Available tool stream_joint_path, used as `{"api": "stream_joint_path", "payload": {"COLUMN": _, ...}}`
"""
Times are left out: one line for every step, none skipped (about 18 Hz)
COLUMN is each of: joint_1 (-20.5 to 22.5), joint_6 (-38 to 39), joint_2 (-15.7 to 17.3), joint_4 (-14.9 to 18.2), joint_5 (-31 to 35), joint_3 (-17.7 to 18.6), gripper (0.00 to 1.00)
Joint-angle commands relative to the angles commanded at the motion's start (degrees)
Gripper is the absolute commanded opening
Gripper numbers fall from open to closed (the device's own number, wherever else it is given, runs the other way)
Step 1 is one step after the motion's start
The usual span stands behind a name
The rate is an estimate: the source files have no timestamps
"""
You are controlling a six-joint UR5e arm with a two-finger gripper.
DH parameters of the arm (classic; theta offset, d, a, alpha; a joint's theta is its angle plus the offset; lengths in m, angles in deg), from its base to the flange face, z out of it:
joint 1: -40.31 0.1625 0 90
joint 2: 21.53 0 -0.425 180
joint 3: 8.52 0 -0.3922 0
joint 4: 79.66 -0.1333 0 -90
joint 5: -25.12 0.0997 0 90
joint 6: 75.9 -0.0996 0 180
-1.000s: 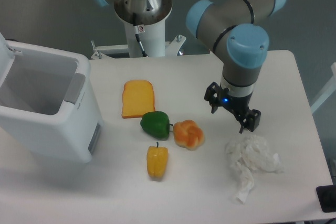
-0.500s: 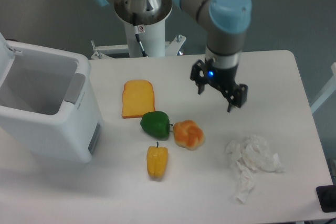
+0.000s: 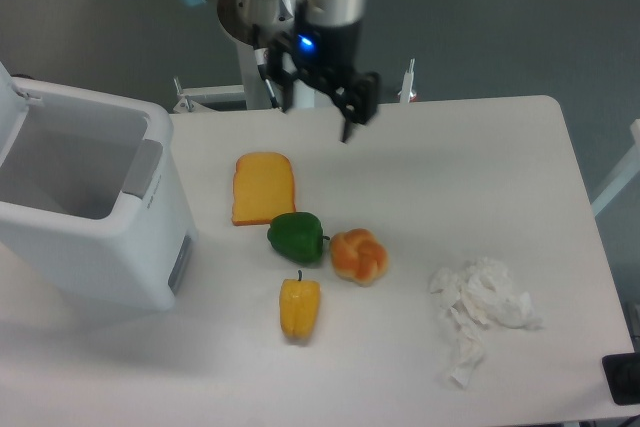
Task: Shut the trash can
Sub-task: 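Raise the gripper and move it over toward the open trash can lid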
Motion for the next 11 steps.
{"api": "stream_joint_path", "payload": {"joint_1": -1.8, "joint_6": 1.9, "joint_2": 0.7, "joint_4": 0.0, "joint_5": -0.1, "joint_3": 0.0, "gripper": 1.0}}
{"api": "stream_joint_path", "payload": {"joint_1": -3.7, "joint_6": 4.0, "joint_2": 1.3, "joint_4": 0.0, "joint_5": -0.1, "joint_3": 0.2, "gripper": 1.0}}
{"api": "stream_joint_path", "payload": {"joint_1": -5.4, "joint_6": 5.8, "joint_2": 1.8, "joint_4": 0.0, "joint_5": -0.1, "joint_3": 0.3, "gripper": 1.0}}
{"api": "stream_joint_path", "payload": {"joint_1": -7.2, "joint_6": 7.6, "joint_2": 2.5, "joint_4": 0.1, "joint_5": -0.1, "joint_3": 0.4, "gripper": 1.0}}
{"api": "stream_joint_path", "payload": {"joint_1": -9.0, "joint_6": 9.7, "joint_2": 2.9, "joint_4": 0.2, "joint_5": -0.2, "joint_3": 0.5, "gripper": 1.0}}
{"api": "stream_joint_path", "payload": {"joint_1": -10.5, "joint_6": 11.3, "joint_2": 3.3, "joint_4": 0.2, "joint_5": -0.3, "joint_3": 0.5, "gripper": 1.0}}
{"api": "stream_joint_path", "payload": {"joint_1": -11.7, "joint_6": 12.5, "joint_2": 3.3, "joint_4": 0.2, "joint_5": -0.8, "joint_3": 0.5, "gripper": 1.0}}
{"api": "stream_joint_path", "payload": {"joint_1": -12.9, "joint_6": 13.5, "joint_2": 3.4, "joint_4": 0.1, "joint_5": -1.5, "joint_3": 0.5, "gripper": 1.0}}
{"api": "stream_joint_path", "payload": {"joint_1": -13.7, "joint_6": 14.2, "joint_2": 3.4, "joint_4": 0.1, "joint_5": -2.2, "joint_3": 0.6, "gripper": 1.0}}
{"api": "stream_joint_path", "payload": {"joint_1": -14.5, "joint_6": 14.6, "joint_2": 3.5, "joint_4": 0.1, "joint_5": -3.0, "joint_3": 0.5, "gripper": 1.0}}
{"api": "stream_joint_path", "payload": {"joint_1": -15.4, "joint_6": 14.8, "joint_2": 3.7, "joint_4": 0.0, "joint_5": -3.7, "joint_3": 0.6, "gripper": 1.0}}
